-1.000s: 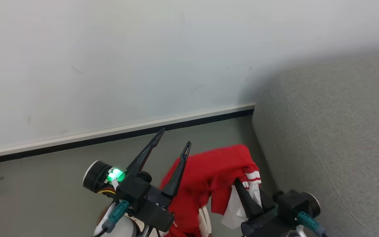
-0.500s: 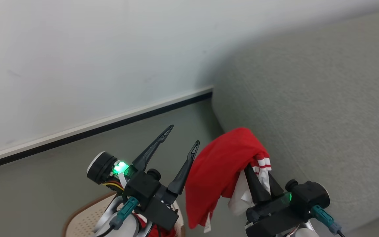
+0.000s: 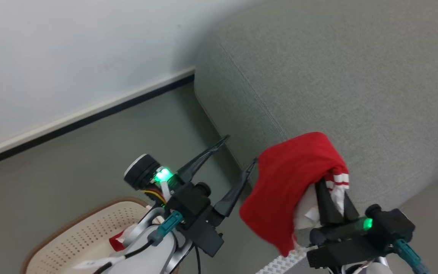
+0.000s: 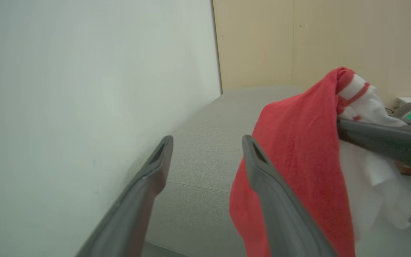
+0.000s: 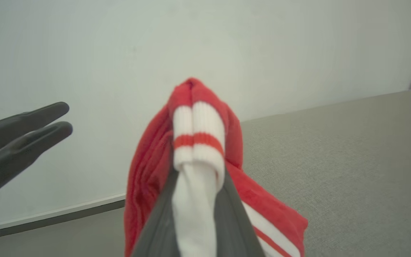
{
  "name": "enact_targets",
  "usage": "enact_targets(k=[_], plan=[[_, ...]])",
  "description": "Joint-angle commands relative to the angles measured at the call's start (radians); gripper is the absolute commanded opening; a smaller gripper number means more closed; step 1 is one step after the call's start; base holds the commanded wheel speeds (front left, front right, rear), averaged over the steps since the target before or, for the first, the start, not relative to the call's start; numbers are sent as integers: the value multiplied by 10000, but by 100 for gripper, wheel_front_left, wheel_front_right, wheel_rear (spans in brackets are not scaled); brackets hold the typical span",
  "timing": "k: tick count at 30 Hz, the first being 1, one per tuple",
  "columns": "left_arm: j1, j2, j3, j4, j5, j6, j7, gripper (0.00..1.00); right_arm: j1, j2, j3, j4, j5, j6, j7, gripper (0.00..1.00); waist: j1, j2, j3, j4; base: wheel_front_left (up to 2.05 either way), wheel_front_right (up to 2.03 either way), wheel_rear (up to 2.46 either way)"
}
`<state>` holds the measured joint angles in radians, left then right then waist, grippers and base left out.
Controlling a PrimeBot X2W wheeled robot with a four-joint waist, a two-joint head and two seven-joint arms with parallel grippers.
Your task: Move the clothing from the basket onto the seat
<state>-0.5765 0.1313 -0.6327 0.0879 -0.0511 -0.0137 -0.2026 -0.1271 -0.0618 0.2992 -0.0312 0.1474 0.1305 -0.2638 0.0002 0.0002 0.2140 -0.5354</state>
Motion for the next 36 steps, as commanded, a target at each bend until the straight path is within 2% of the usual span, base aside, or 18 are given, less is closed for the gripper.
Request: enact_targets(k=[1, 8, 21, 29, 36], plan=[[-200, -19, -70, 126, -4, -106, -81, 100, 144, 56, -129, -120, -128, 4, -13, 0, -2, -2, 414, -311, 20, 20, 20], [-365, 162, -60, 203, -215, -357, -233, 100, 385, 123, -205, -454, -171, 4, -13, 0, -2, -2, 538, -298, 32, 32, 32], [16, 877, -29, -919, -478, -506, -5, 100, 502, 126, -192, -811, 227, 4, -13, 0, -2, -2, 821, -288, 15, 15, 15], [-672, 1276, -237, -1989, -188, -735, 788, 100, -642, 127, -544, -974, 879, 4, -13, 0, -2, -2, 2062, -277, 0, 0, 0], [-2030, 1448, -902, -3214, -4, -1047, 1768, 100, -2317, 128, -1654, -956, 1875, 4, -11, 0, -2, -2, 3736, -194, 0, 0, 0]])
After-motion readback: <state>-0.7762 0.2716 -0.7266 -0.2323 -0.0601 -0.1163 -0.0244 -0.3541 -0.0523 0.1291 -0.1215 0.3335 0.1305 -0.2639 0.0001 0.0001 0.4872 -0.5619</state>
